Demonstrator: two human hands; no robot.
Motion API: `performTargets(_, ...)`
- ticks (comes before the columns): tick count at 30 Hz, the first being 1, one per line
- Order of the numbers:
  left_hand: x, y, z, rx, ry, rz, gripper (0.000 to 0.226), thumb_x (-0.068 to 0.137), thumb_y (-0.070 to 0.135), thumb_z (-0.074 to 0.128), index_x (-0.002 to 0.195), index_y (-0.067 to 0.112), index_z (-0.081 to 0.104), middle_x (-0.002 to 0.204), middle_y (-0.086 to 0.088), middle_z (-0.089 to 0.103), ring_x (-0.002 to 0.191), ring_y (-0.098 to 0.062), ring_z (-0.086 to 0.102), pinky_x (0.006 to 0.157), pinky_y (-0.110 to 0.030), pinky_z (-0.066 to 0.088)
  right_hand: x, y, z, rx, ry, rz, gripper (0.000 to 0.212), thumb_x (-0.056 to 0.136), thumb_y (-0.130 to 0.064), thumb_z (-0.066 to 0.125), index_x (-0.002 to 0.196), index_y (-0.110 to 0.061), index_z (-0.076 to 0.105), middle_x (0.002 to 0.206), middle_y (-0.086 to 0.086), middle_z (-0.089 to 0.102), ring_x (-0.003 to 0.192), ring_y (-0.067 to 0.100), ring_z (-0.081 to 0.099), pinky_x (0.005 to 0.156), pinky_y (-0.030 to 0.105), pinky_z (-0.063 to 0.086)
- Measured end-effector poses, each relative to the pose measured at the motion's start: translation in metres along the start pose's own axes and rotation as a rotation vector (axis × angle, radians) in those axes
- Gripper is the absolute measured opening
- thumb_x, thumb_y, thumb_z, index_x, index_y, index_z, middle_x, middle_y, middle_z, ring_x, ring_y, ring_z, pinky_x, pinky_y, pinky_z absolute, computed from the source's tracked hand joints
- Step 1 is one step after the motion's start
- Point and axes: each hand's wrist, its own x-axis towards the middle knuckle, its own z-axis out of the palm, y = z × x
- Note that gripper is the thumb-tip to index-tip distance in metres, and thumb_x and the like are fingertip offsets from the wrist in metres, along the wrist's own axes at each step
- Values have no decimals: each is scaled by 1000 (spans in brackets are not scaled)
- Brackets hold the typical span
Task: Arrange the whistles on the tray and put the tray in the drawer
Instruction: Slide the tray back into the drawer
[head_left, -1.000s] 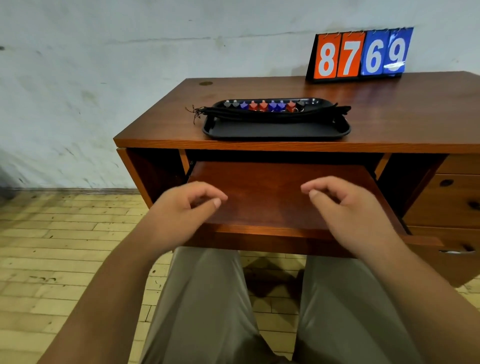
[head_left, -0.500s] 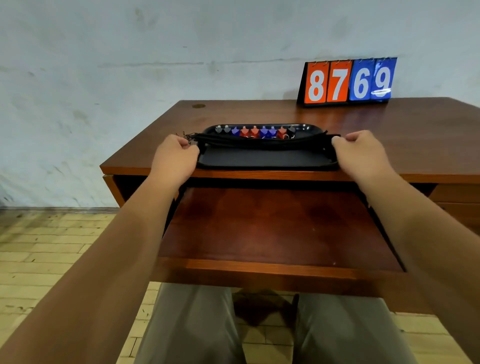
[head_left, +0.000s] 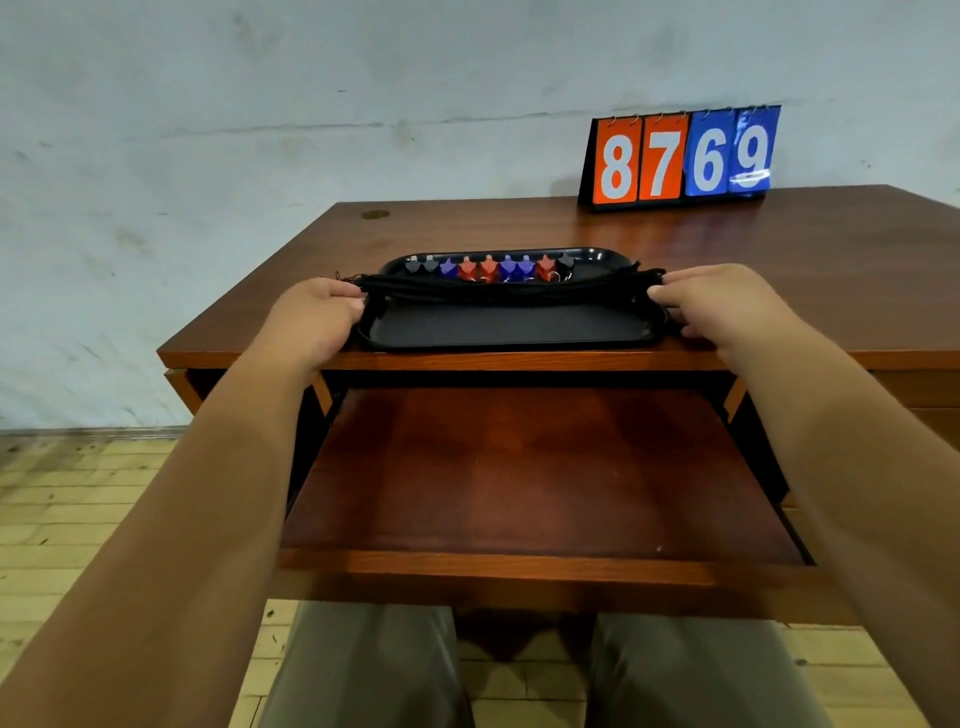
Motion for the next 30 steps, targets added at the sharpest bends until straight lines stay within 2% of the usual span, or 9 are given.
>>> performTargets(2, -2, 1, 0, -56, -12, -7, 30, 98, 25, 70, 127, 26, 77, 120, 6, 76, 115, -15, 68, 99, -33, 52, -1, -1, -2, 14, -14, 11, 38, 98, -26, 79, 136, -22, 75, 117, 6, 75, 109, 24, 73, 105, 42, 58)
performTargets(6, -12, 2, 0, -148, -3, -15, 34, 101, 13, 67, 134, 18, 75, 121, 3, 77, 117, -15, 68, 110, -36, 52, -7, -6, -8, 37, -37, 59, 36, 98, -21, 79, 134, -21, 75, 119, 4, 75, 110, 21, 72, 103, 40, 59)
performTargets(9, -21, 1, -1, -214, 20, -21, 36, 100, 7, 67, 136, 14, 73, 124, -1, 77, 120, -18, 69, 115, -40, 52, -10, -4, -10, 105, -38, 83, 26, 103, -18, 74, 129, -15, 74, 121, 6, 75, 109, 19, 73, 84, 31, 60)
performTargets(11, -25, -3, -2, -265, 41, -28, 37, 98, 8, 71, 134, 13, 74, 122, -3, 78, 120, -20, 71, 115, -42, 53, -14, 0, -9, 144, -25, 105, 24, 111, -26, 62, 125, -11, 74, 115, 4, 75, 99, 16, 72, 68, 26, 55)
performTargets(13, -31, -7, -6, -362, 48, -68, 39, 94, 4, 75, 133, 9, 74, 118, -5, 80, 116, -22, 75, 111, -44, 57, -22, 0, -9, 162, 8, 129, 32, 115, -37, 51, 113, -14, 74, 111, 4, 75, 89, 15, 70, 62, 27, 53)
performTargets(17, -52, -16, -15, -576, 26, -142, 42, 94, -7, 72, 135, 2, 71, 111, -10, 83, 105, -25, 81, 97, -42, 65, -44, 4, -11, 189, 31, 127, 49, 113, -51, 46, 115, -11, 74, 111, 7, 77, 92, 21, 72, 65, 32, 54)
performTargets(20, -72, -23, -23, -681, 22, -171, 48, 96, -10, 69, 143, -2, 65, 110, -10, 84, 108, -24, 80, 101, -40, 63, -62, 9, -14, 234, 7, 137, 57, 113, -55, 44, 120, -8, 73, 109, 9, 77, 93, 23, 74, 67, 34, 56)
performTargets(24, -100, -36, -36, -769, 1, -190, 50, 99, -11, 65, 147, -4, 59, 113, -11, 83, 108, -23, 81, 97, -35, 63, -86, 15, -18, 322, -32, 130, 56, 114, -54, 44, 121, -5, 70, 106, 11, 76, 93, 25, 75, 70, 36, 59)
performTargets(30, -142, -55, -59, -765, -8, -176, 46, 106, -3, 59, 151, 5, 59, 121, -4, 82, 113, -20, 79, 97, -34, 62, -120, 30, -18, 409, -77, 116, 55, 114, -53, 42, 122, -7, 71, 107, 12, 81, 85, 24, 76, 72, 39, 61)
